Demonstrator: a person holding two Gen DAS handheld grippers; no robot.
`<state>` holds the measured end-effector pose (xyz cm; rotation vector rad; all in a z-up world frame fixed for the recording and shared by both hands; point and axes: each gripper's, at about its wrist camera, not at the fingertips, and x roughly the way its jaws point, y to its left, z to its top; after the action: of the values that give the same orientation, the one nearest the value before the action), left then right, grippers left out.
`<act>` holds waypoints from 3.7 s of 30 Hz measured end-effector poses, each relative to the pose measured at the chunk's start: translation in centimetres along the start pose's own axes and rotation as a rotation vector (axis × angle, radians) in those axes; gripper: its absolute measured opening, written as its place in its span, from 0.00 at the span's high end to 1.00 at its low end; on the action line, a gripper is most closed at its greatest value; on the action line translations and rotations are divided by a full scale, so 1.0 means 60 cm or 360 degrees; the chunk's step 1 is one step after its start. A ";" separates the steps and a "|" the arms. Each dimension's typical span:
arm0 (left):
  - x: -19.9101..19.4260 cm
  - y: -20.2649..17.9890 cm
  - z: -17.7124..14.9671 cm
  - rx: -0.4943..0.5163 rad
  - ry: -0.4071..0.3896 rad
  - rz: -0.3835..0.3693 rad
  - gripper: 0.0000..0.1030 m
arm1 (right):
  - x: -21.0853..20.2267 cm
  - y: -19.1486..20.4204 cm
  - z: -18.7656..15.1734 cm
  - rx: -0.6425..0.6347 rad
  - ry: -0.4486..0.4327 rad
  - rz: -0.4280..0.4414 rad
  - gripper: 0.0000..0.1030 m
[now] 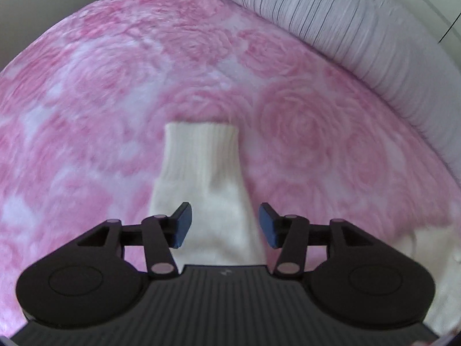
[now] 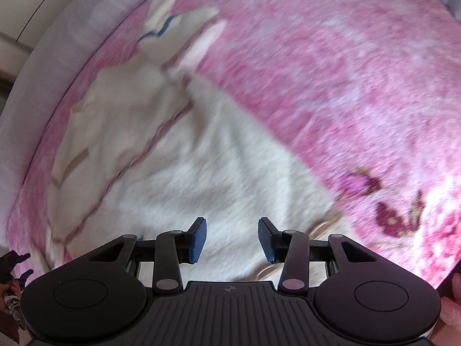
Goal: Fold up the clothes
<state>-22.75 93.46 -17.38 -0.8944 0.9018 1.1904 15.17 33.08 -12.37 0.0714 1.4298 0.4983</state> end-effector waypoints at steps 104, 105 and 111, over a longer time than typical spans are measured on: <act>-0.111 -0.353 -0.220 0.0686 0.0043 -0.0538 0.64 | 0.100 -0.092 0.494 -0.0548 -0.0414 0.0235 0.42; -0.097 -0.371 -0.203 0.0735 0.0038 -0.0558 0.64 | 0.124 -0.046 0.497 -0.0659 -0.0368 0.0275 0.41; -0.010 -0.472 -0.135 0.1066 0.0017 -0.0607 0.59 | 0.261 0.153 0.490 -0.1142 -0.0113 0.0407 0.40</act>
<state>4.28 81.71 -17.27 -0.4895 0.9967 0.4966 41.53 54.33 -19.14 -0.3043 1.1078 1.1811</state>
